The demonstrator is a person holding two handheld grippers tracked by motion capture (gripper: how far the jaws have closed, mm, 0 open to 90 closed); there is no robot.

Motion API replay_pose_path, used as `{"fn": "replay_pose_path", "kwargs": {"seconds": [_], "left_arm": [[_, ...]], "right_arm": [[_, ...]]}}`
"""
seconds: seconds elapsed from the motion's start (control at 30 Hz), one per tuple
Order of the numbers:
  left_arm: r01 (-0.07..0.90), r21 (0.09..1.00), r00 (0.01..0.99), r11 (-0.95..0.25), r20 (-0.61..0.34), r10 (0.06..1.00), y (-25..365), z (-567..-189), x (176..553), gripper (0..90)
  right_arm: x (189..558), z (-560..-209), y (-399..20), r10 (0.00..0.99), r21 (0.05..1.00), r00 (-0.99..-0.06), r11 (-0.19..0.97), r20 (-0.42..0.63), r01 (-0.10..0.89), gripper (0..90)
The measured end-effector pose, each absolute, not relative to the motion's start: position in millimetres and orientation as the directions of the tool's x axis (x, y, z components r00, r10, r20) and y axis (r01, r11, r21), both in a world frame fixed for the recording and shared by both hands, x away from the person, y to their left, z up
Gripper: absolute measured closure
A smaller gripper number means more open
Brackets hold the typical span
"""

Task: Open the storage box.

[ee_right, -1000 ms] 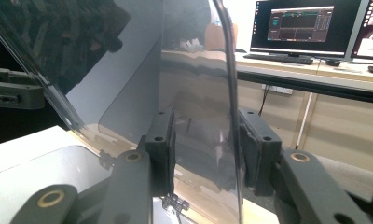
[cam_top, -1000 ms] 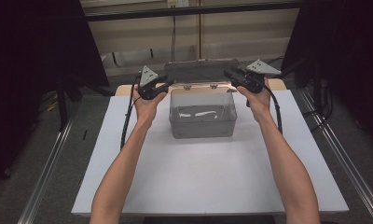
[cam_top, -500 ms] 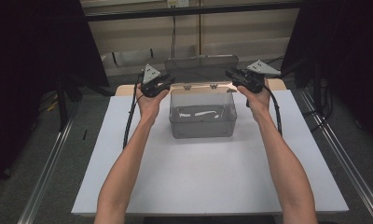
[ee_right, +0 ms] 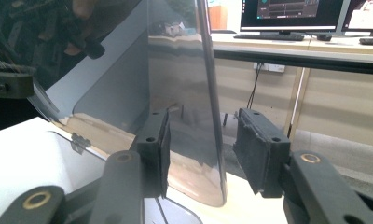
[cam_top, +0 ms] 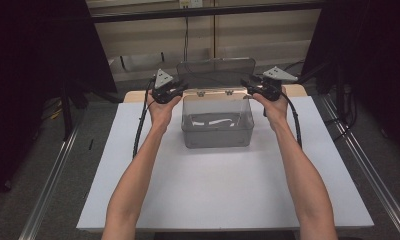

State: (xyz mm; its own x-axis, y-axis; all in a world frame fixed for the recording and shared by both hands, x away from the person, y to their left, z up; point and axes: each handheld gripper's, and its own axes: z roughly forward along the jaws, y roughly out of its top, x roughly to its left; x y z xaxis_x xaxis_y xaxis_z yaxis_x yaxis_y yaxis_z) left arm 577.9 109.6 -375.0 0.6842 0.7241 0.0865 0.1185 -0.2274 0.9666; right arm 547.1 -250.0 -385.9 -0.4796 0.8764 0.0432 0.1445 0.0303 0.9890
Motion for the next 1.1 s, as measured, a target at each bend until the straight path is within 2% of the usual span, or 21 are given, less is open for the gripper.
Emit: {"fn": "replay_pose_path", "kwargs": {"seconds": [0.2, 0.27, 0.5, 0.6, 0.7, 0.83, 1.1], "left_arm": [[0.125, 0.965, 0.679, -0.232, 0.087, 0.729, 109.1, -373.9, 582.1, 72.2], [0.133, 0.966, 0.677, -0.223, 0.076, 0.732, 108.7, -373.7, 583.7, 72.7], [0.148, 0.968, 0.668, -0.201, 0.052, 0.742, 108.6, -378.3, 589.1, 72.4], [0.156, 0.967, 0.669, -0.2, 0.045, 0.742, 108.5, -379.8, 590.6, 72.3], [0.166, 0.949, 0.669, -0.267, 0.09, 0.738, 108.0, -385.9, 591.9, 72.3], [0.191, 0.952, 0.66, -0.24, 0.056, 0.749, 106.4, -391.0, 593.4, 70.6], [0.214, 0.945, 0.659, -0.246, 0.046, 0.751, 107.0, -397.4, 597.8, 71.2]], "right_arm": [[551.1, -392.0, -251.3, 0.874, 0.987, -0.485, 0.034, 0.045, 0.155, 67.5], [552.9, -393.3, -250.1, 0.874, 0.987, -0.483, 0.032, 0.048, 0.155, 69.0], [559.5, -393.7, -250.3, 0.876, 0.986, -0.479, 0.027, 0.055, 0.162, 69.7], [561.0, -397.5, -249.7, 0.879, 0.983, -0.473, 0.031, 0.058, 0.179, 65.7], [562.7, -401.9, -248.3, 0.88, 0.983, -0.471, 0.037, 0.055, 0.183, 65.2], [563.4, -404.3, -245.4, 0.882, 0.982, -0.469, 0.058, 0.035, 0.182, 65.3], [565.0, -405.3, -244.3, 0.889, 0.981, -0.456, 0.041, 0.05, 0.187, 65.3]]}}
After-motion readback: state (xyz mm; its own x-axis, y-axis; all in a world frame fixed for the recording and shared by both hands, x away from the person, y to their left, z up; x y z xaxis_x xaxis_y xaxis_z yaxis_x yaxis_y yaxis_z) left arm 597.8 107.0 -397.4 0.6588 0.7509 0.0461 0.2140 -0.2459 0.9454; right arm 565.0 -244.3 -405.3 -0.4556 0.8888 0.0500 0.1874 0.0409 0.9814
